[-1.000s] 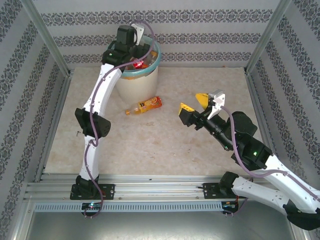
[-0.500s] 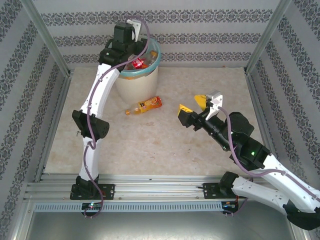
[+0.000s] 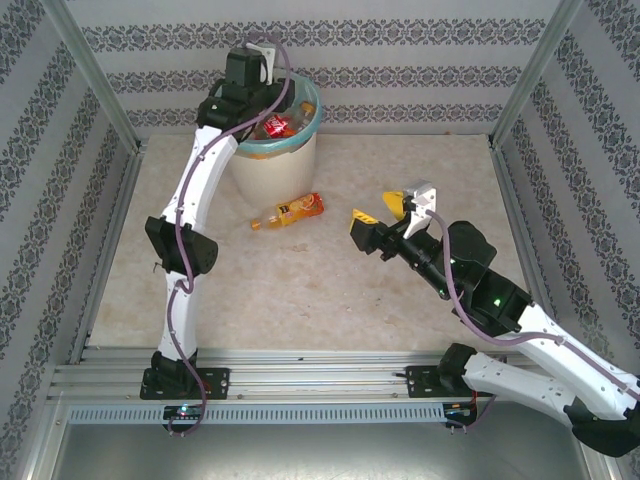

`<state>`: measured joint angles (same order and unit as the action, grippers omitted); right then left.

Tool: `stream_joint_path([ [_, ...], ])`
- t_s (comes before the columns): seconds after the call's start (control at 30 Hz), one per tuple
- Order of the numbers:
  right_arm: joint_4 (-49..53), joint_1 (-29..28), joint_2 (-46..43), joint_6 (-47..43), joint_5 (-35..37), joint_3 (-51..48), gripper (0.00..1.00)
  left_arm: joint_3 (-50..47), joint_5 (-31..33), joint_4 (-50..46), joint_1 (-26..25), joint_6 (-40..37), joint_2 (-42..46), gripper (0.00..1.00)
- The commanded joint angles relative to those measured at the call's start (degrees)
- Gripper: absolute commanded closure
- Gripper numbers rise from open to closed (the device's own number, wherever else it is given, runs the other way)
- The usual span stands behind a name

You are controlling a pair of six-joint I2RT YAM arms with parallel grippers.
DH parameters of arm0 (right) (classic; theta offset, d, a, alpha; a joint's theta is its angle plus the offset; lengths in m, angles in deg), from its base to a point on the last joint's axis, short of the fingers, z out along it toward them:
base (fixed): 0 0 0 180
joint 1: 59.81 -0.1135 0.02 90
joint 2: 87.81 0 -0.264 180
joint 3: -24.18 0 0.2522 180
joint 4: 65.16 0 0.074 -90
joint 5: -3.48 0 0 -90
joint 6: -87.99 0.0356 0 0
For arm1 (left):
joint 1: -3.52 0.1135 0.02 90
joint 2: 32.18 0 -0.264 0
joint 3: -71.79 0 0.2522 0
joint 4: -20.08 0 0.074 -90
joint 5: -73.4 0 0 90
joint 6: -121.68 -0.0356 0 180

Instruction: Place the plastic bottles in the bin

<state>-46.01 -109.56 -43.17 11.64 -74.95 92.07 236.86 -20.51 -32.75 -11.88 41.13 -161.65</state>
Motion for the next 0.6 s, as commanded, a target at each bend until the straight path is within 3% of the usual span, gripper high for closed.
stream_joint_path([
  [0.0,-1.4,-0.3,-0.1,0.9,0.1,0.1,0.21,0.3,3.1,3.4,1.2,2.9,3.7,0.53],
  [0.13,-1.6,-0.1,0.1,0.8,0.1,0.0,0.21,-2.5,4.4,6.6,2.1,5.5,3.7,0.65],
  [0.33,-1.1,-0.1,-0.1,1.3,-0.4,-0.1,0.22,-3.5,7.8,8.6,3.0,6.7,1.6,0.70],
  [0.47,-0.8,-0.1,-0.3,1.2,0.0,-0.3,0.22,0.4,5.4,5.1,3.8,7.7,-2.0,0.71],
  [0.57,-0.8,0.0,-0.2,1.2,-0.2,-0.4,0.22,1.4,-0.7,2.4,3.7,7.8,-4.2,0.70],
])
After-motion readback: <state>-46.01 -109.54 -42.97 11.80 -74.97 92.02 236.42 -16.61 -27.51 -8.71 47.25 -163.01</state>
